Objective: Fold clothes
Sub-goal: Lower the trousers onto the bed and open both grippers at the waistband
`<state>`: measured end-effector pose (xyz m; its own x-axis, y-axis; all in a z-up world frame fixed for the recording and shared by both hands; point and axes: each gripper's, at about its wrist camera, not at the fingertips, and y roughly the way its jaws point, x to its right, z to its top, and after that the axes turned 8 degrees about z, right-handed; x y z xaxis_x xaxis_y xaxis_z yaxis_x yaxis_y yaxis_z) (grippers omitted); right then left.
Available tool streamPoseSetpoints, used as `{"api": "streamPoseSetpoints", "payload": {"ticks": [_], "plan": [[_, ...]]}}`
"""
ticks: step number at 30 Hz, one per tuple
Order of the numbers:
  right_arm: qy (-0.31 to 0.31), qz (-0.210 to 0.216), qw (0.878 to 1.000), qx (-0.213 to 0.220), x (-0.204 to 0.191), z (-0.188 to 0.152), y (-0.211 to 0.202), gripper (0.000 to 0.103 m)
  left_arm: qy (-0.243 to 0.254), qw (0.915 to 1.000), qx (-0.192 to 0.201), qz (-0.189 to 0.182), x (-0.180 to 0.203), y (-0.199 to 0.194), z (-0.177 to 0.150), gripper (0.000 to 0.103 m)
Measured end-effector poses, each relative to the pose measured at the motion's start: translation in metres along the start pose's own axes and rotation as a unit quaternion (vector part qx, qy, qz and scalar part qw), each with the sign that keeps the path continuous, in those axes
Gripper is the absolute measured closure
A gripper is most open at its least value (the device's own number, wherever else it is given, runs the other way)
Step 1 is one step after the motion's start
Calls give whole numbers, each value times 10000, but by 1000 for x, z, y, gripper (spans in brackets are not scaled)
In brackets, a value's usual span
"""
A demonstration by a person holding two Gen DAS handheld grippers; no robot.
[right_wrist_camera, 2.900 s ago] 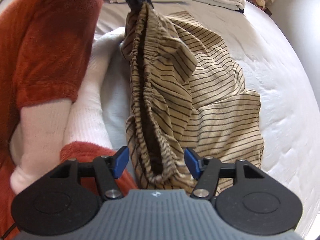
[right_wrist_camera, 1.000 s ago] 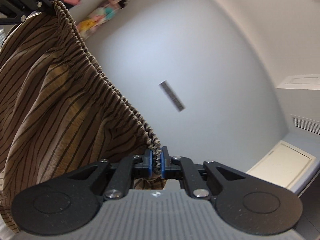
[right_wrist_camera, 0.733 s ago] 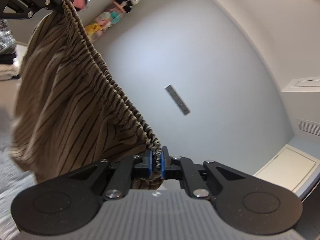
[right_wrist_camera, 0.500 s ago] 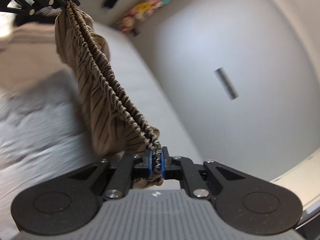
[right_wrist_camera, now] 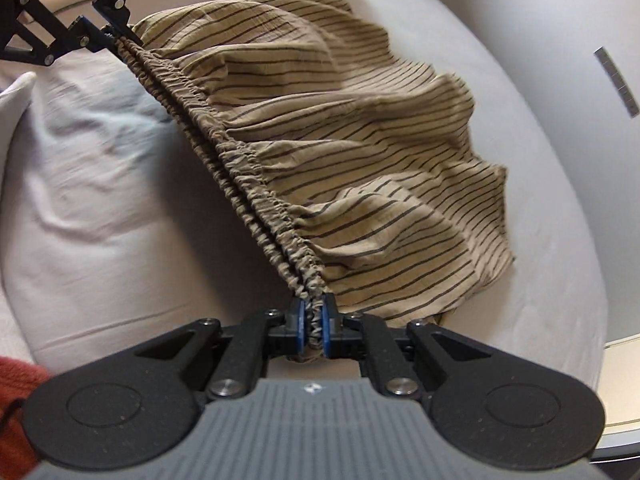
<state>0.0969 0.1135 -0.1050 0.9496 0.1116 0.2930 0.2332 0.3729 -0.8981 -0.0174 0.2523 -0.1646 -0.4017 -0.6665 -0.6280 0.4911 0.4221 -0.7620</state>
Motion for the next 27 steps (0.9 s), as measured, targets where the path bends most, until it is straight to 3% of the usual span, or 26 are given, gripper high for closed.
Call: {"api": "streamPoseSetpoints", "payload": {"ticks": [8, 15, 18, 27], "plan": [[-261, 669, 9969, -317, 17, 1, -28, 95, 600, 9965, 0, -584, 11, -48, 11, 94], [-850, 1336, 9848, -715, 12, -6, -41, 95, 1287, 9840, 2, -1232, 25, -69, 14, 95], [-963, 1446, 9810, -860, 14, -7, -37, 95, 1296, 9818, -91, -1386, 15, -63, 20, 95], [-527, 1661, 9785, -1100, 30, -2, -15, 90, 1167, 9764, -526, -1741, 3, -43, 32, 93]]}}
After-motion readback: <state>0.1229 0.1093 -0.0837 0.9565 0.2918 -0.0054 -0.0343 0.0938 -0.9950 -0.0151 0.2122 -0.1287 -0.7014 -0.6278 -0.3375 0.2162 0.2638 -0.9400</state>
